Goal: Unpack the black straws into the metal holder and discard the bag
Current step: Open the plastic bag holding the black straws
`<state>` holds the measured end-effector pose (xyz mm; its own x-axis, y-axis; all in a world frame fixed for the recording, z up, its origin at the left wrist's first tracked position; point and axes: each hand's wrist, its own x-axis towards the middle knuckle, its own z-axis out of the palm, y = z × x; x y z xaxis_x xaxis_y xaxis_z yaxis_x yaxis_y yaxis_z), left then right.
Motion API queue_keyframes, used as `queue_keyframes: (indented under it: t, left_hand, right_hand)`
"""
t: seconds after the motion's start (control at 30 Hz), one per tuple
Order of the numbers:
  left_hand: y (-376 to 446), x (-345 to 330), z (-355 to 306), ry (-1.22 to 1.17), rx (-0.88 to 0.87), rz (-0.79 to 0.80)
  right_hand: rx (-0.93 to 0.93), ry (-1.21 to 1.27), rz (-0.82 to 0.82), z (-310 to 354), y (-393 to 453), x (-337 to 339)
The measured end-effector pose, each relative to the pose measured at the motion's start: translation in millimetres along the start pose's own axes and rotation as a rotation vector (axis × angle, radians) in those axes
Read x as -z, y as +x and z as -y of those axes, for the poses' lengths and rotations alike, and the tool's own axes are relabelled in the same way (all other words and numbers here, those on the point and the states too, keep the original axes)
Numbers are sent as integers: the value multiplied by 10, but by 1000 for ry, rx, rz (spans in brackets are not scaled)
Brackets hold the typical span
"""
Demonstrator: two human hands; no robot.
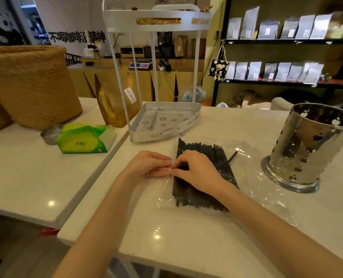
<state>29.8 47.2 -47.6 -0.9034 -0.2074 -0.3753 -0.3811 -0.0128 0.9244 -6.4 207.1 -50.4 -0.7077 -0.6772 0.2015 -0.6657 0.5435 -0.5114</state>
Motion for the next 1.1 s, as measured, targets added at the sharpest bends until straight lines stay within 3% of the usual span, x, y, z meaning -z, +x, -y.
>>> queue_keyframes:
  t: [0.53, 0.87, 0.93, 1.0, 1.03, 1.1]
  left_hand:
    - [9, -35, 6, 78, -34, -46]
    - [-35, -68, 18, 145, -91, -157]
    - [-45, -81, 26, 346, -184, -301]
    - [-68, -100, 9, 685, -440, -443]
    - [-84, -119, -18, 775, -588, -394]
    - [-86, -167, -70, 829, -746, -106]
  right_hand:
    - [86, -32, 2, 14, -14, -62]
    - [142, 272, -110, 24, -217, 193]
    - [101, 347, -94, -18, -249, 217]
    - [66, 403, -65, -53, -267, 225]
    - [54, 420, -52, -63, -270, 226]
    - [37, 457, -38, -80, -276, 228]
